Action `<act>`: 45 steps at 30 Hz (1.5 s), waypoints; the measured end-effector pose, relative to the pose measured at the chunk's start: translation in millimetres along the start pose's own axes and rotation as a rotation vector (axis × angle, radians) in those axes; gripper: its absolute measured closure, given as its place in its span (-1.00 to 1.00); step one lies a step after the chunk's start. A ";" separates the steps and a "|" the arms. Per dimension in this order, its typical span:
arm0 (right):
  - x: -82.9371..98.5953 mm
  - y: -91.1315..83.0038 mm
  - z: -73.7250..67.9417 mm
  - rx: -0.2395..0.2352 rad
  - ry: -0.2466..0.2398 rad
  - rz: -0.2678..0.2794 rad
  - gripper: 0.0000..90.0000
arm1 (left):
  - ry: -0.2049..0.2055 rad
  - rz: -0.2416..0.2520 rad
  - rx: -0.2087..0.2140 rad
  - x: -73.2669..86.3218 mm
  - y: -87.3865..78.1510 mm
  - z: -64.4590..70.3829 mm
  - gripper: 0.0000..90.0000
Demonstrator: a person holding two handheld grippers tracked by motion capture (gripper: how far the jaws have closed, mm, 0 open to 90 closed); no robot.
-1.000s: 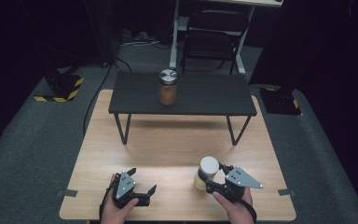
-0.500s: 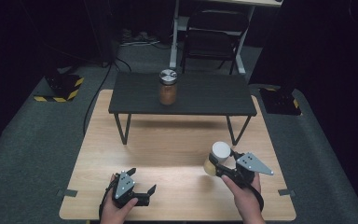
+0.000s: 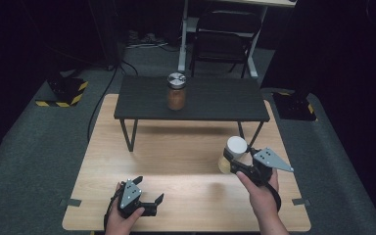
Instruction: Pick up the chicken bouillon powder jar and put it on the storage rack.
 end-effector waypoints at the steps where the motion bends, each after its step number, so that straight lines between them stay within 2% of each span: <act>1: -7.1 1.3 0.8 0.005 -0.001 0.003 -0.25 | -0.001 0.000 0.001 0.0 0.0 -0.2 -0.99; 7: -24.2 5.0 3.7 0.010 0.005 0.009 -0.25 | -0.008 0.000 0.000 0.0 0.2 -0.7 -0.99; 12: -40.1 8.1 3.4 0.016 -0.013 0.016 -0.25 | -0.011 0.000 0.001 0.0 0.2 -1.1 -0.99; 16: -49.4 11.7 3.7 0.014 -0.003 0.021 -0.25 | -0.012 -0.001 0.005 0.0 -0.1 -2.1 -0.99; 27: -84.2 23.9 -1.6 0.030 -0.039 0.044 -0.25 | -0.023 0.004 0.011 0.6 -0.3 -3.7 -0.99; 32: -97.7 29.7 -3.8 0.033 -0.029 0.060 -0.25 | -0.026 0.008 0.015 1.3 -0.6 -4.8 -0.99; 35: -108.8 36.0 -6.5 0.041 -0.040 0.073 -0.25 | -0.026 0.008 0.018 1.3 -1.0 -5.4 -0.99; 45: -122.4 52.1 -5.8 0.053 -0.023 0.086 -0.25 | -0.034 0.011 0.025 2.0 -1.4 -6.9 -0.99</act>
Point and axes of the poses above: each handheld gripper's, and its own axes: y roughly forward along the jaws, x roughly out of its underside, z roughly to its right, the point moved 4 cm from there along y, roughly forward along the jaws, and after that the axes turned 2 degrees about y, right-handed, at the moved point
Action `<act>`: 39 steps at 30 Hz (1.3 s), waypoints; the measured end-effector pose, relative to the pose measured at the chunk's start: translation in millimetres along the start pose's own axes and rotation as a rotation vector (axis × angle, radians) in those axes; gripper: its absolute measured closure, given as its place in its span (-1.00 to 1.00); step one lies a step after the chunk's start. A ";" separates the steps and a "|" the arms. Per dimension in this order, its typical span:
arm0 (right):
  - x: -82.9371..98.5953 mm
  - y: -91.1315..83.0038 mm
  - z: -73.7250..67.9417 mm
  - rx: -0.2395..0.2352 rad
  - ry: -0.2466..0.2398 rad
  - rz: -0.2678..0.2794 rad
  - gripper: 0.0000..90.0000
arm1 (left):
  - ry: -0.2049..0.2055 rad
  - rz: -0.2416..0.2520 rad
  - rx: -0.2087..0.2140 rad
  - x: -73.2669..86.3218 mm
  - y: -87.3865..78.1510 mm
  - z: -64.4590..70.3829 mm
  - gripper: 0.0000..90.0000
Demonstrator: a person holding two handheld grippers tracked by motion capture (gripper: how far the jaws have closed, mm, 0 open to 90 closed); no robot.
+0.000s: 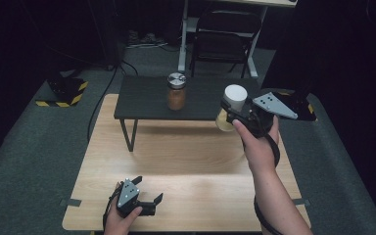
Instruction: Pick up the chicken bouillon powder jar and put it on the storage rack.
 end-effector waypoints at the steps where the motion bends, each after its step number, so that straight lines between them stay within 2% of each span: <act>1: -0.6 2.3 0.3 0.002 -0.001 0.001 -0.25 | 0.001 0.000 0.003 0.0 0.0 -0.4 -0.99; 14: -9.1 31.7 7.7 0.046 0.019 -0.007 -0.25 | 0.003 0.005 0.007 0.7 -0.6 -1.0 -0.99; 21: -6.9 47.6 13.3 0.072 0.019 -0.024 -0.25 | -0.006 0.007 0.012 1.2 -1.2 -2.4 -0.99; 24: -6.8 55.7 15.4 0.088 0.005 -0.032 -0.25 | -0.015 0.010 0.013 1.5 -1.0 -2.6 -0.99; 34: -9.1 67.7 22.6 0.106 0.011 -0.043 -0.25 | -0.018 0.008 0.020 1.4 -1.4 -4.6 -0.99; 39: -7.6 72.4 21.6 0.106 0.012 -0.050 -0.25 | -0.029 0.013 0.023 2.0 -1.3 -5.6 -0.99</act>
Point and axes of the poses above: each handheld gripper's, and its own axes: y roughly forward along the jaws, x roughly out of its underside, z roughly to its right, the point moved 4 cm from there along y, roughly forward along the jaws, and after that the axes turned 2 degrees about y, right-handed, at the moved point
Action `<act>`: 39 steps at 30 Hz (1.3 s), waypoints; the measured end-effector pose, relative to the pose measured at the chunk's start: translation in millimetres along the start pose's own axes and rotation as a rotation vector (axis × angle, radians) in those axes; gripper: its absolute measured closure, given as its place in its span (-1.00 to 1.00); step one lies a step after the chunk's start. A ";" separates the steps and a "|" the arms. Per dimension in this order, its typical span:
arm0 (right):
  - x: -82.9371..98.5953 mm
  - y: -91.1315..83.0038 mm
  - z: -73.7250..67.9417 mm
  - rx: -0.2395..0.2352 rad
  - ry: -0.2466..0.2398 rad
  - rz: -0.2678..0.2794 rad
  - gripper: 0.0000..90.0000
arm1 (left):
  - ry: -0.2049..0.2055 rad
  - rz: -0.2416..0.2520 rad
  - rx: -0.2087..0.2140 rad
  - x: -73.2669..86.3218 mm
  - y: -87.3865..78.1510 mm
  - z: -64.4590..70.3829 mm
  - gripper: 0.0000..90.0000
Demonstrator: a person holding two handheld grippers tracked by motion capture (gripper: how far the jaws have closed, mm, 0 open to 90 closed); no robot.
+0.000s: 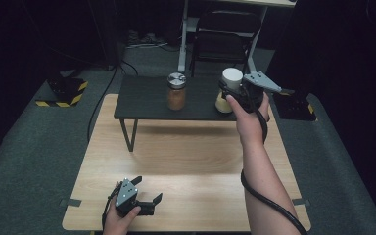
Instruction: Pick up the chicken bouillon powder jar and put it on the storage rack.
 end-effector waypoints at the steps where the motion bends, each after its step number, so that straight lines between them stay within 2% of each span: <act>1: 0.5 1.5 -0.8 -0.002 -0.001 0.000 -0.25 | 0.003 0.000 0.000 0.0 0.0 0.4 -0.99; 6: 3.0 3.0 -2.2 -0.003 -0.008 0.011 -0.25 | 0.003 0.003 0.000 0.4 -0.3 0.5 -0.99; 13: 9.2 2.7 2.3 -0.006 0.012 0.030 -0.25 | 0.012 -0.003 -0.003 -0.3 -0.3 1.1 -0.99; 28: 7.1 3.6 3.3 -0.011 0.015 0.020 -0.27 | 0.009 -0.001 0.001 0.1 -0.6 0.5 -0.99; 30: 6.1 4.1 3.7 -0.010 0.021 0.011 -0.40 | 0.002 0.001 -0.001 0.3 -0.4 0.5 -0.99; 33: 5.7 3.2 6.2 -0.011 0.059 0.020 -0.62 | 0.002 0.002 0.002 0.4 -0.4 0.2 -0.99; 37: 6.5 1.3 3.8 -0.003 0.051 0.024 -0.90 | 0.007 -0.003 0.001 -0.3 -0.1 0.4 -0.99; 39: 7.0 0.3 5.3 -0.024 0.047 0.023 -0.98 | 0.007 -0.003 0.001 -0.3 -0.1 0.8 -0.99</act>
Point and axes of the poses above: each handheld gripper's, and its own axes: y roughly forward along the jaws, x roughly out of its underside, z roughly to its right, the point moved 4 cm from there along y, roughly forward along the jaws, and after that the axes turned 2 degrees about y, right-handed, at the moved point
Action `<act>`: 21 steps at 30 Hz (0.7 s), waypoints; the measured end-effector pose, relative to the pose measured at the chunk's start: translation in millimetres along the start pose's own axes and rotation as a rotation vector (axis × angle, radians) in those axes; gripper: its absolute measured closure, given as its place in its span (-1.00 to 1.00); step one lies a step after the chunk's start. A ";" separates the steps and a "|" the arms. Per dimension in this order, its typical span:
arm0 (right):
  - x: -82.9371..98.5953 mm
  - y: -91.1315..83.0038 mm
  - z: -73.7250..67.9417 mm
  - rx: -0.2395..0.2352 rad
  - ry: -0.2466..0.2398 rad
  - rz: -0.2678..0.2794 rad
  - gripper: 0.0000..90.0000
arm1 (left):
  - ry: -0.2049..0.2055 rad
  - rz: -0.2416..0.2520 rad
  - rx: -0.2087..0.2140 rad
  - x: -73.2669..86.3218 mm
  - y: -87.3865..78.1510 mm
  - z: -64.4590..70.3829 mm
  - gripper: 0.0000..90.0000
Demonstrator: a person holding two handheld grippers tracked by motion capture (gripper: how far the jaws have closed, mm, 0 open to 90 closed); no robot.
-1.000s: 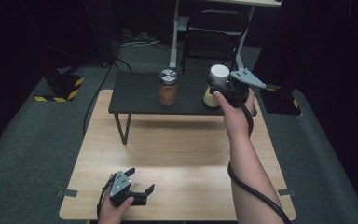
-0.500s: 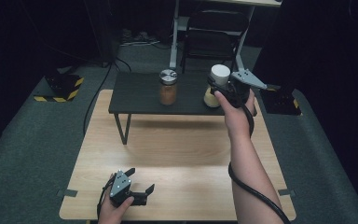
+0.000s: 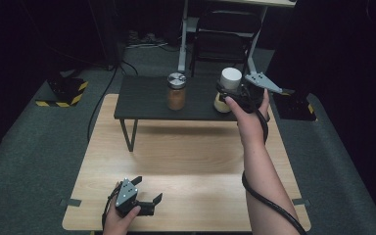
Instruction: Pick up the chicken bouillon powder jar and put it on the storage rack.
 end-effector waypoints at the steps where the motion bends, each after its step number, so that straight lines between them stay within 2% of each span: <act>1: 0.6 -0.9 0.6 -0.004 -0.007 0.006 -1.00 | 0.000 0.000 0.000 0.1 0.0 0.2 -0.99; 10: 3.1 -10.0 2.2 -0.035 -0.022 0.023 -1.00 | 0.006 0.003 -0.001 0.5 -0.5 0.5 -0.99; 21: 1.8 -29.8 -0.7 -0.085 -0.057 0.044 -1.00 | 0.014 0.001 -0.004 0.2 -0.3 1.4 -0.99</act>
Point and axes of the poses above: each handheld gripper's, and its own axes: y roughly forward along the jaws, x roughly out of its underside, z roughly to its right, the point moved 4 cm from there along y, roughly forward along the jaws, and after that the axes turned 2 degrees about y, right-handed, at the moved point
